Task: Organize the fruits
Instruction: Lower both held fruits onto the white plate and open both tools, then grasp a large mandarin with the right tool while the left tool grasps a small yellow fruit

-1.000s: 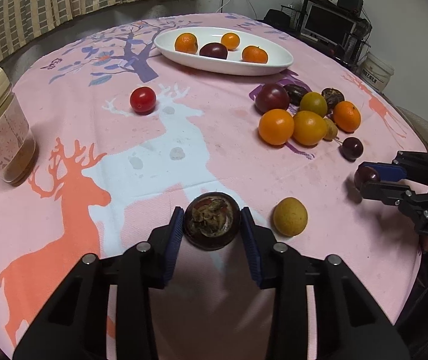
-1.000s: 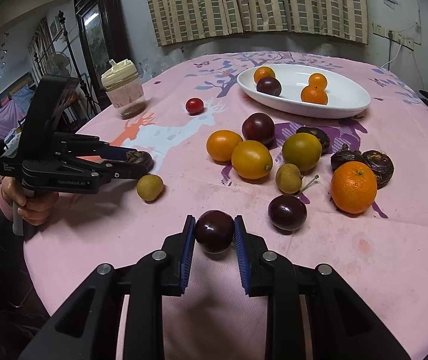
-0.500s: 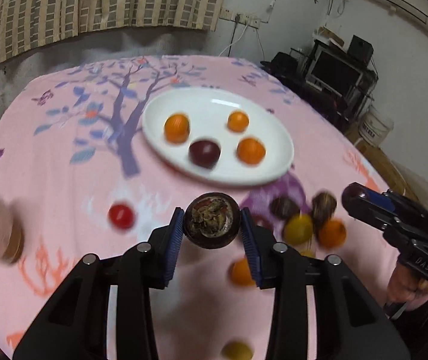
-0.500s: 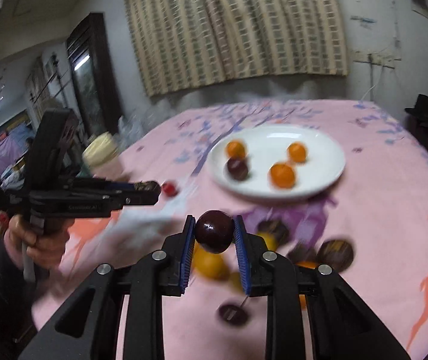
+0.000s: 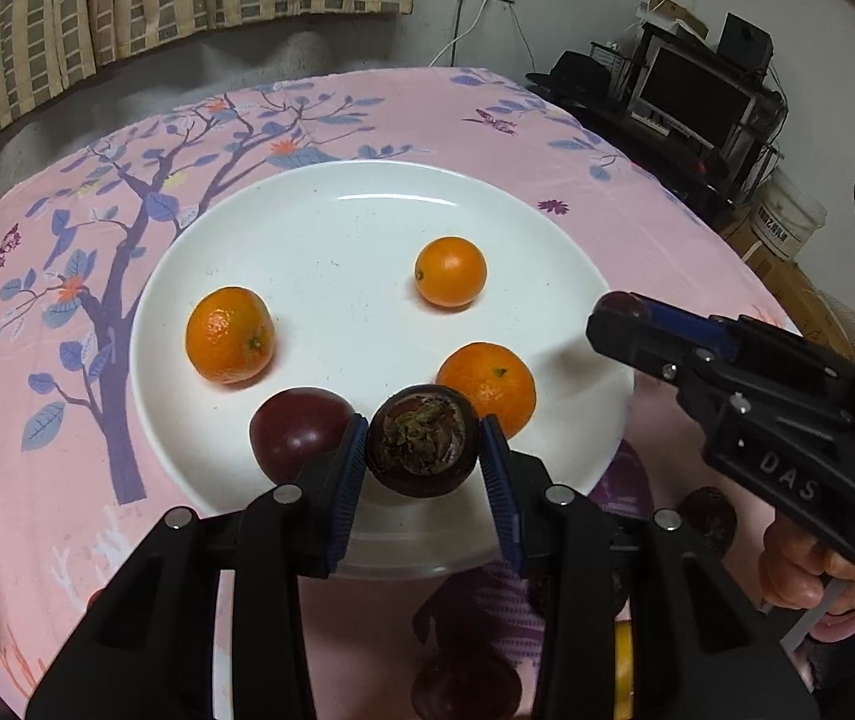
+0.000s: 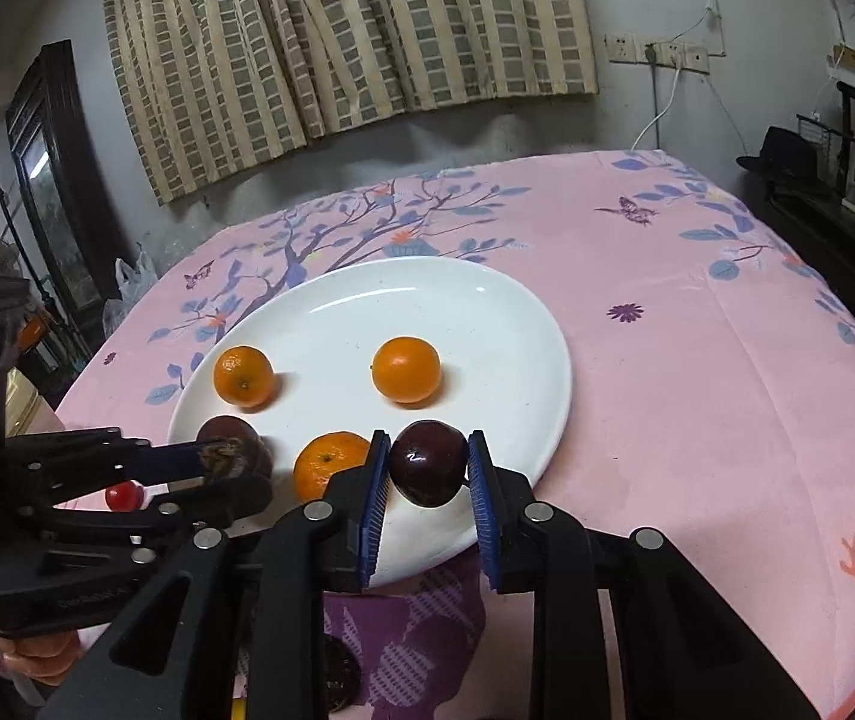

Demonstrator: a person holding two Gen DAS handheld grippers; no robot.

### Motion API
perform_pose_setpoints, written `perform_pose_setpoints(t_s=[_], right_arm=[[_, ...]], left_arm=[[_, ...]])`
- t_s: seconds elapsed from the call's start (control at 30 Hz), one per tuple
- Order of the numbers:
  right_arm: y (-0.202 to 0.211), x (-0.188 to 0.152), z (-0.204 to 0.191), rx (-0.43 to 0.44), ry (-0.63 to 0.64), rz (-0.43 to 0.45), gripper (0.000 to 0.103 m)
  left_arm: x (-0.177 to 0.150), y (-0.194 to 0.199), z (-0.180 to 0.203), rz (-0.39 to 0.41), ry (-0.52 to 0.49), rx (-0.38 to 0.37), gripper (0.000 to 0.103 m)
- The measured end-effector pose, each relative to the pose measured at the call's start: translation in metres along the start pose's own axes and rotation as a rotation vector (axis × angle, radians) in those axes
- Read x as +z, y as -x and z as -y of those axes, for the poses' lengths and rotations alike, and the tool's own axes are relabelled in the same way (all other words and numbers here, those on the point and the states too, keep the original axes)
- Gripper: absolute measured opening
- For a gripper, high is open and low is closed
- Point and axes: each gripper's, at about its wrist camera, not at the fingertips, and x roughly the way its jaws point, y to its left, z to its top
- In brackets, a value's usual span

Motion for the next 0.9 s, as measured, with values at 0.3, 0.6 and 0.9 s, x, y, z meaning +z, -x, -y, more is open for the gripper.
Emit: perform_pose_setpoints(t_s=[0.3, 0.6, 0.9], right_arm=[[0.014, -0.005, -0.009, 0.043, 0.035, -0.001, 0.038], [0.076, -0.046, -0.017, 0.071, 0.077, 0.046, 0.039], [0.111, -0.115, -0.031, 0.054, 0.042, -0.048, 0.039]], left_arm=[[-0.008, 0.043, -0.005, 0.07, 0.015, 0.001, 0.064], [-0.08, 0.114, -0.028, 0.15, 0.072, -0.01, 0.07], [-0.161, 0.119, -0.051, 0.074, 0.122, -0.006, 0.072]])
